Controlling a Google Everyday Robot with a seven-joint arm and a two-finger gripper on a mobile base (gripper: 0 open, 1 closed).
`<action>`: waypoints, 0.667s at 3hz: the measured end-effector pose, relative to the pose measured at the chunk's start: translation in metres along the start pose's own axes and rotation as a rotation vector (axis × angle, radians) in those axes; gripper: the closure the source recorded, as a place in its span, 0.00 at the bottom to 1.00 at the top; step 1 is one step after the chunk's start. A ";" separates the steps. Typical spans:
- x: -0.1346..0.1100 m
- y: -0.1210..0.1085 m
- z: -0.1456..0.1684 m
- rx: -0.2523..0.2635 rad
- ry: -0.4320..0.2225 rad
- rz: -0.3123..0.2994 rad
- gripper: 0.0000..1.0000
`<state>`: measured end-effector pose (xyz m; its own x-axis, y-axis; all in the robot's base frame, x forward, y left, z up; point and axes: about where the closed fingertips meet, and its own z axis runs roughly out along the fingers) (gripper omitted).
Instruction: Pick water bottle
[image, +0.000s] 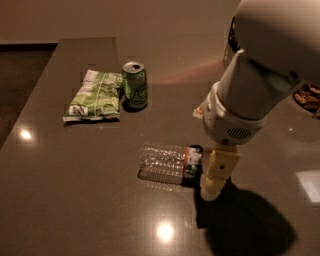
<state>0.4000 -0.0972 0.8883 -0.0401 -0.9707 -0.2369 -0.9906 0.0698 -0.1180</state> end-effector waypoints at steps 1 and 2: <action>-0.007 0.006 0.015 0.005 0.021 -0.018 0.00; -0.011 0.010 0.024 0.003 0.042 -0.029 0.15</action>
Offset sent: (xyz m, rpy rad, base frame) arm -0.0079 0.0241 -0.0348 -0.0726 0.0029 0.0326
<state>0.3941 -0.0802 0.8669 -0.0165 -0.9811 -0.1930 -0.9910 0.0416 -0.1271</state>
